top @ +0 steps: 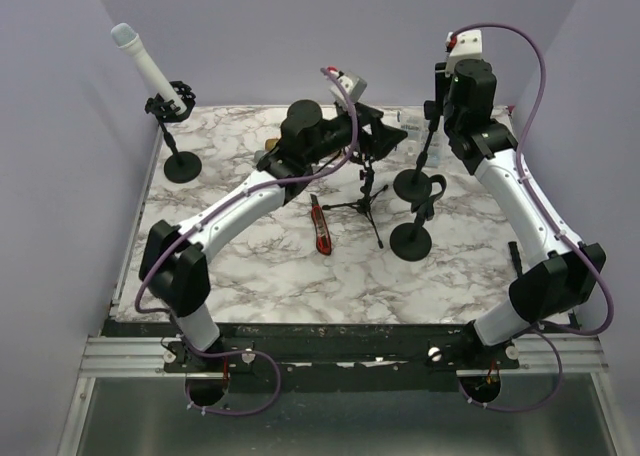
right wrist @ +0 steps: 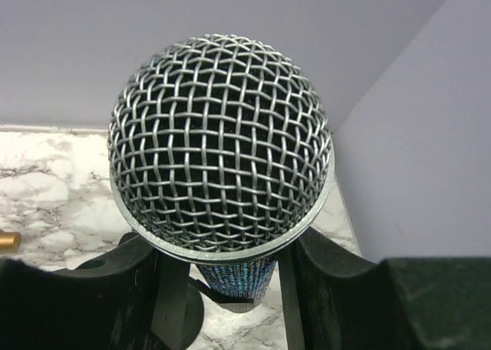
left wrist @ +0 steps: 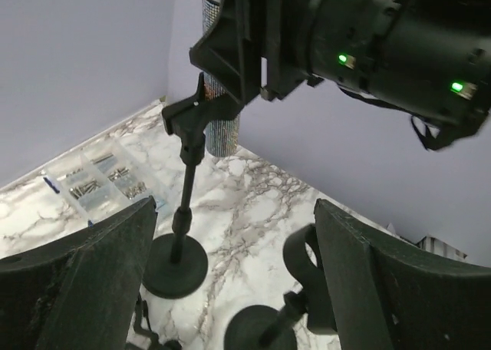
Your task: Remove the microphone from the stand
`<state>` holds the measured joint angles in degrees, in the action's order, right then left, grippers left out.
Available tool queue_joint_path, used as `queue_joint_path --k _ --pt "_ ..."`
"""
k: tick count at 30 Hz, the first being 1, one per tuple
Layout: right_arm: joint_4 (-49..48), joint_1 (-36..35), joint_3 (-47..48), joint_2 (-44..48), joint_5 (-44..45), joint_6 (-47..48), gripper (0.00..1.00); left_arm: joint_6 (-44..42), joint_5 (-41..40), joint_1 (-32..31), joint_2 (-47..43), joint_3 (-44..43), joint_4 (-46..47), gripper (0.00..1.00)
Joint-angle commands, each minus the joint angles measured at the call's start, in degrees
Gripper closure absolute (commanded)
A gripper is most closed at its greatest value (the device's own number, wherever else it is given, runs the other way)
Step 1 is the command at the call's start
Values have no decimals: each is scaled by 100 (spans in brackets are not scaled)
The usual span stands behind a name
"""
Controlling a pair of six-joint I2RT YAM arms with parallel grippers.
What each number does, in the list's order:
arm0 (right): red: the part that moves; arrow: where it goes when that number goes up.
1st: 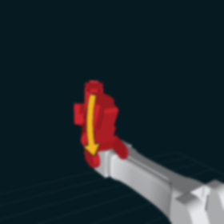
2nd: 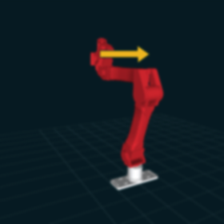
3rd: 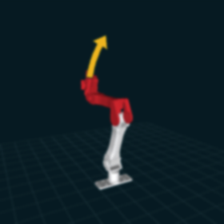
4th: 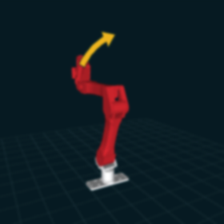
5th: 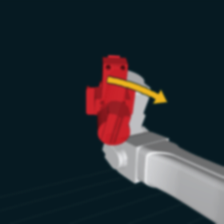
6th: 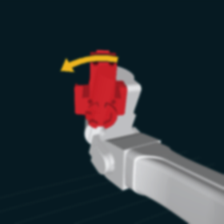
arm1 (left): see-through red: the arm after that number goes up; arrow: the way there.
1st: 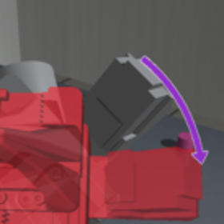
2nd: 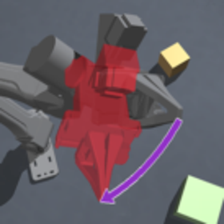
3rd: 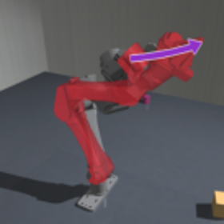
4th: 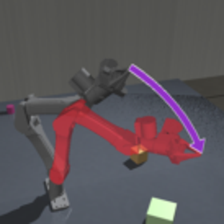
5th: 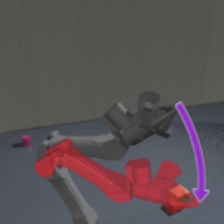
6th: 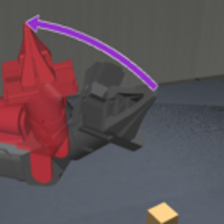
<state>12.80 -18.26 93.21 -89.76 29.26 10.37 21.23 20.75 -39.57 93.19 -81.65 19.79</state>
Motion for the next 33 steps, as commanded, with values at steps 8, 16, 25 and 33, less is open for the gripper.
queue_joint_path --k 8,16,25,33 --pt "-304 40 -301 263 -536 124 65 -1220 1039 131 2597 -3483 -881 11" --pt "-329 42 -348 354 -589 58 65 -1274 1125 143 3389 -4030 -529 12" --pt "-322 47 -387 314 -672 0 65 -863 1263 212 3997 -4305 -162 23" --pt "-287 43 -377 349 -682 -5 66 -656 1347 181 4284 -4619 196 31"
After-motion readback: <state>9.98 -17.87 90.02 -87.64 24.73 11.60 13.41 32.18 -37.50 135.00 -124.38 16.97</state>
